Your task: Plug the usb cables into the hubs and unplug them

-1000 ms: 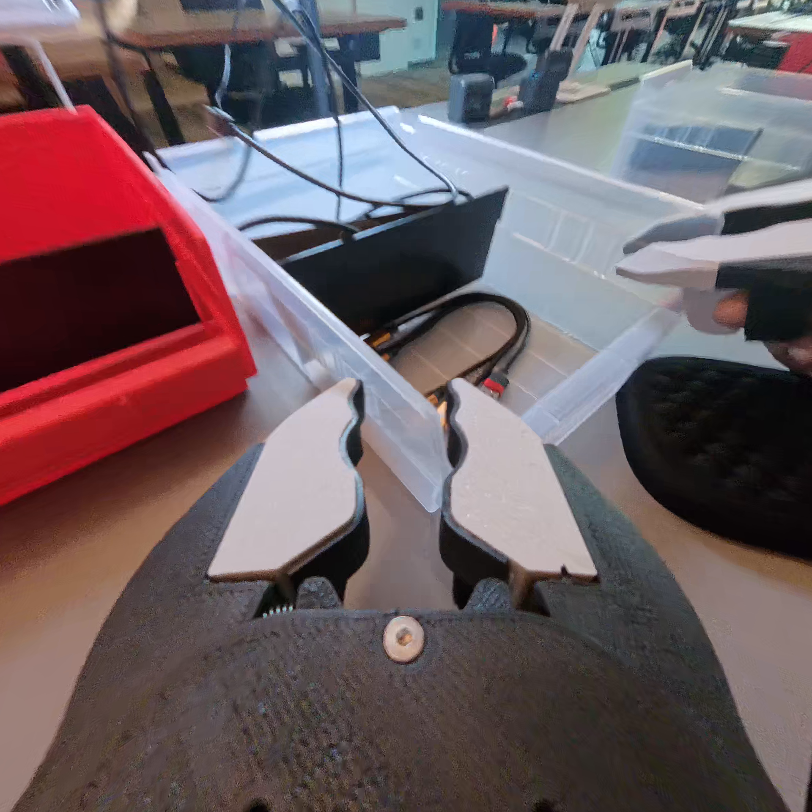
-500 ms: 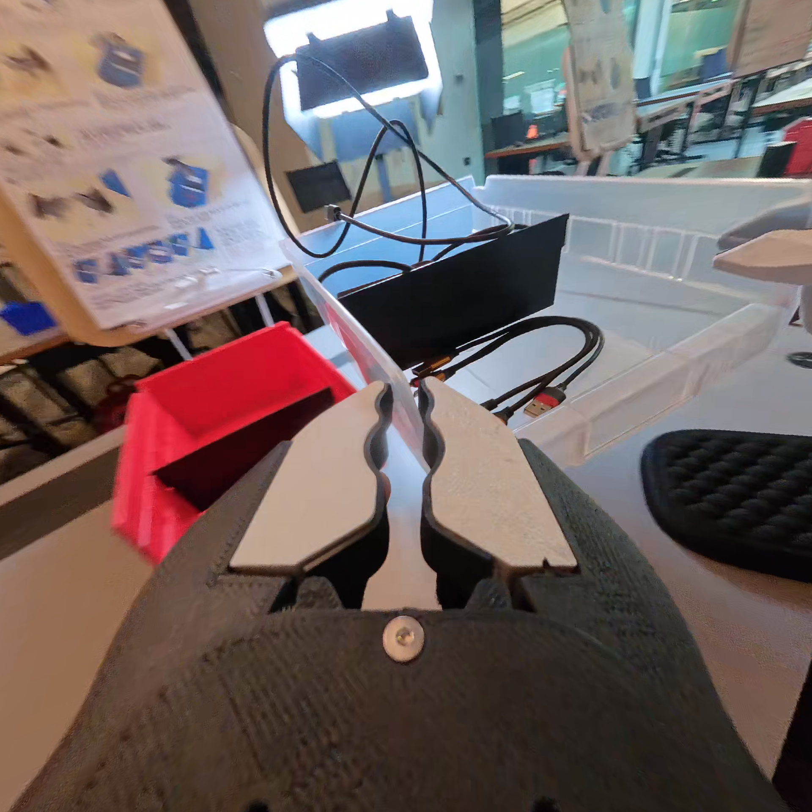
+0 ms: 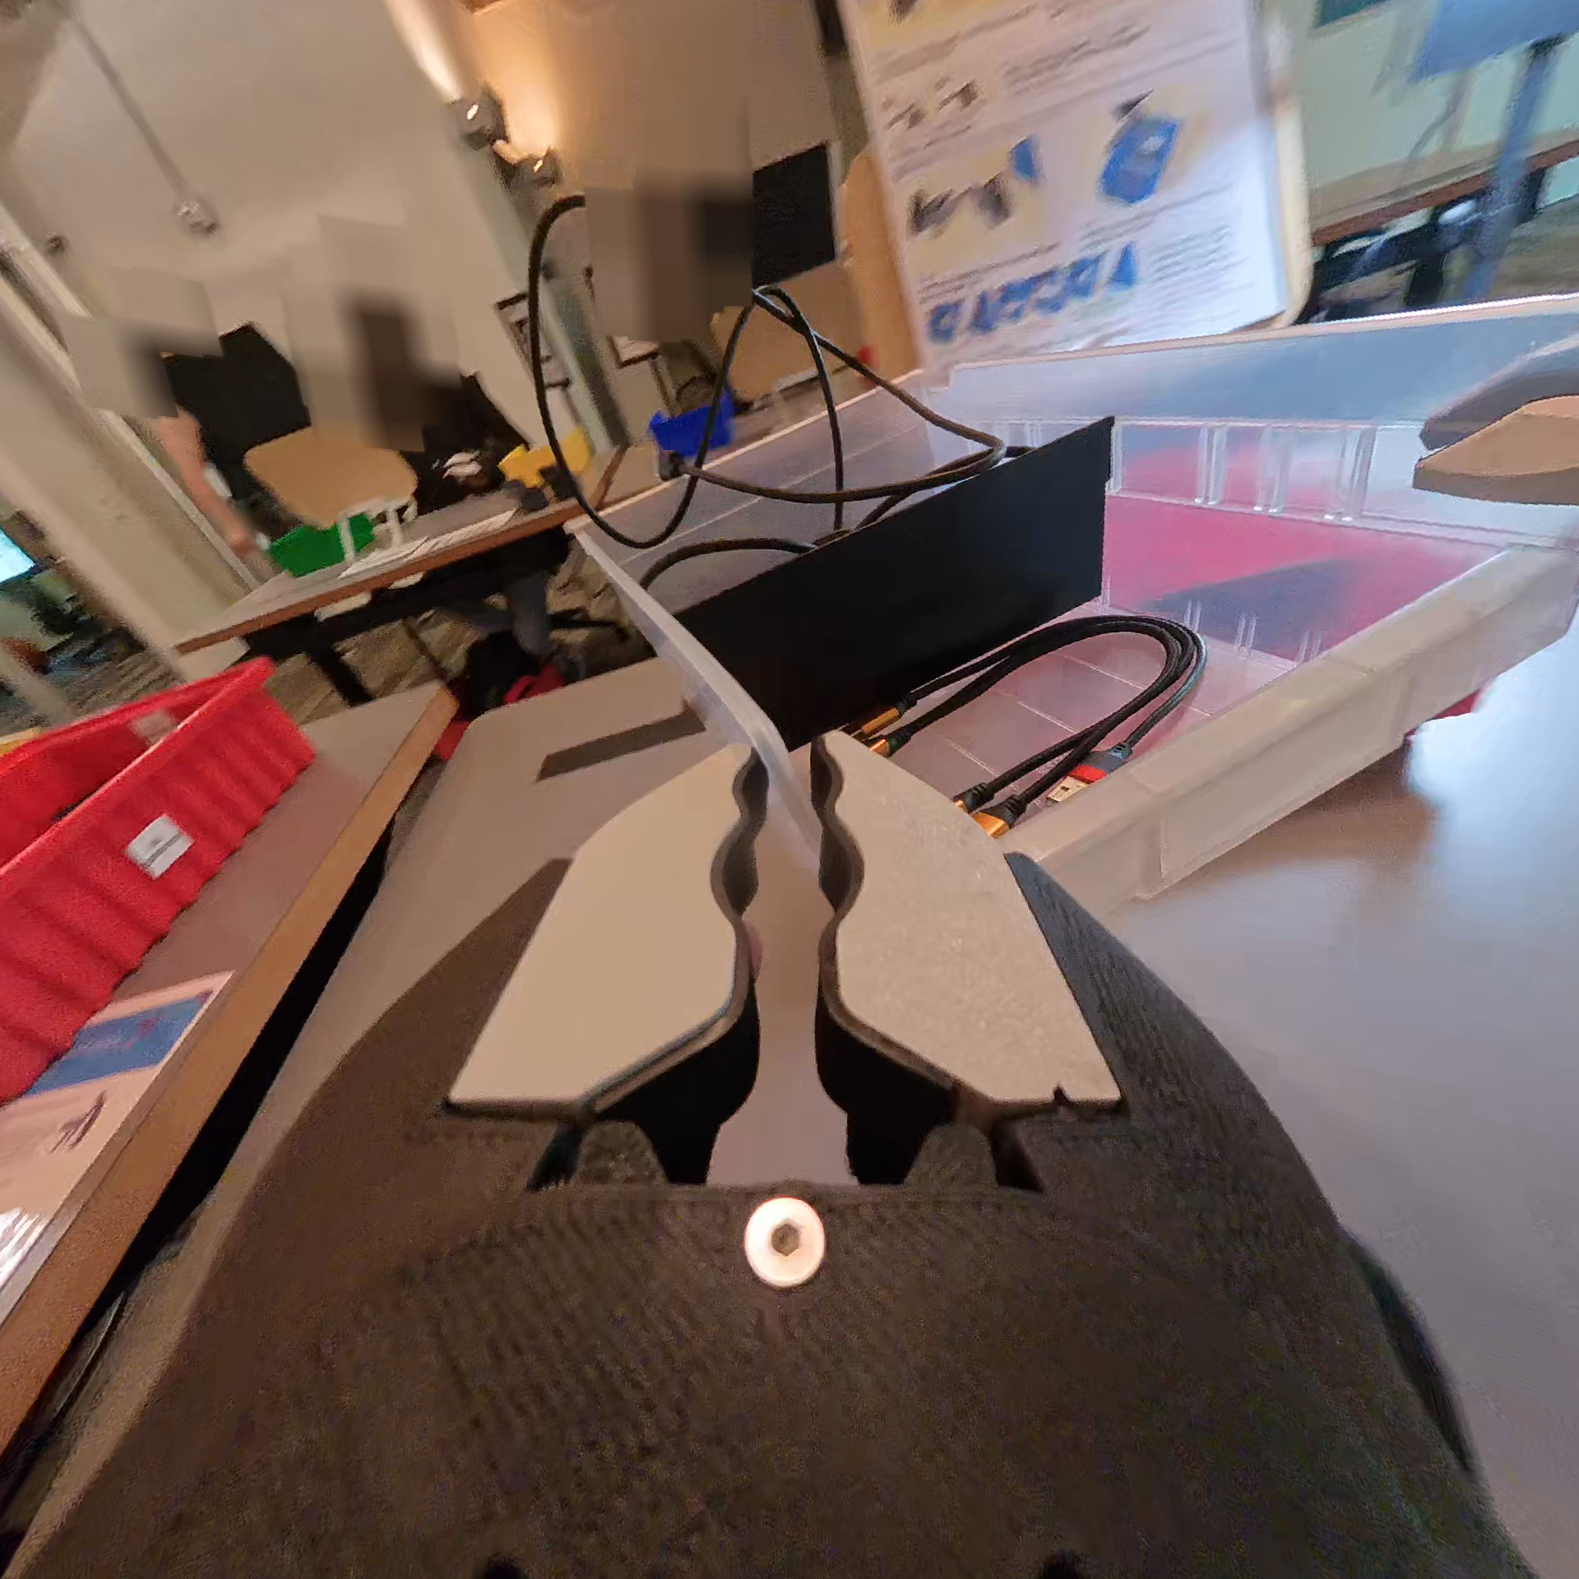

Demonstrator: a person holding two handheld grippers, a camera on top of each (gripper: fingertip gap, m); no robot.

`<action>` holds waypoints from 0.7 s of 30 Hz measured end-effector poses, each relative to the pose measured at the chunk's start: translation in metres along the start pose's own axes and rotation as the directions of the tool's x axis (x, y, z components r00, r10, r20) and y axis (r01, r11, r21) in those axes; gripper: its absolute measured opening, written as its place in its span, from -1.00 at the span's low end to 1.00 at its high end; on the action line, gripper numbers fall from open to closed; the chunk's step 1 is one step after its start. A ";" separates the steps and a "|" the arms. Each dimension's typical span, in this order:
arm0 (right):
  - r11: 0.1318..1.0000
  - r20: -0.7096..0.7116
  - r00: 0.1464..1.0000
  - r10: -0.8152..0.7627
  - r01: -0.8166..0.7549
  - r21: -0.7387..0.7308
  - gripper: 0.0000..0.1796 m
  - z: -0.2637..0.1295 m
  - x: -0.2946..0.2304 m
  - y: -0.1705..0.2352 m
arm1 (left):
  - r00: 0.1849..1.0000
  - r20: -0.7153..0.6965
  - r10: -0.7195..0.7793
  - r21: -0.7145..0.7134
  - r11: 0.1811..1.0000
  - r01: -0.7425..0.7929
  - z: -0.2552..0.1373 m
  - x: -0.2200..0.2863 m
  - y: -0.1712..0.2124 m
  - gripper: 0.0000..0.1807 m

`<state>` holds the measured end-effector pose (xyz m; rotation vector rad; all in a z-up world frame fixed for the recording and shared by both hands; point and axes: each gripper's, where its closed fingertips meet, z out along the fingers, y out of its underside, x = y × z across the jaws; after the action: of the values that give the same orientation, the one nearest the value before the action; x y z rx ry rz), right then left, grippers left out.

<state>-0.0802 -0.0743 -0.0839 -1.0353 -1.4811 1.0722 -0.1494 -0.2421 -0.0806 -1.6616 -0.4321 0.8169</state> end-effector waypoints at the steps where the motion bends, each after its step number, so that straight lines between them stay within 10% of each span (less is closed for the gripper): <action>1: 1.000 0.023 1.000 0.003 -0.003 -0.005 -0.83 0.017 -0.006 0.006 | 1.000 0.019 -0.006 -0.019 1.000 0.006 0.004 -0.011 0.013 -0.90; 15: 0.965 0.091 0.996 0.023 0.002 -0.262 -0.77 0.094 -0.027 0.135 | 0.990 -0.067 -0.120 -0.253 0.962 0.100 0.068 -0.018 0.153 -0.85; 21: 0.944 0.205 0.974 -0.094 0.153 -0.293 -0.64 0.059 0.009 0.115 | 0.985 -0.169 0.027 -0.189 0.980 -0.059 0.053 -0.017 0.095 -0.55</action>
<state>-0.1306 -0.0442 -0.1998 -1.0579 -1.8869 0.8855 -0.2122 -0.2410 -0.1709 -1.9094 -0.3690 0.6780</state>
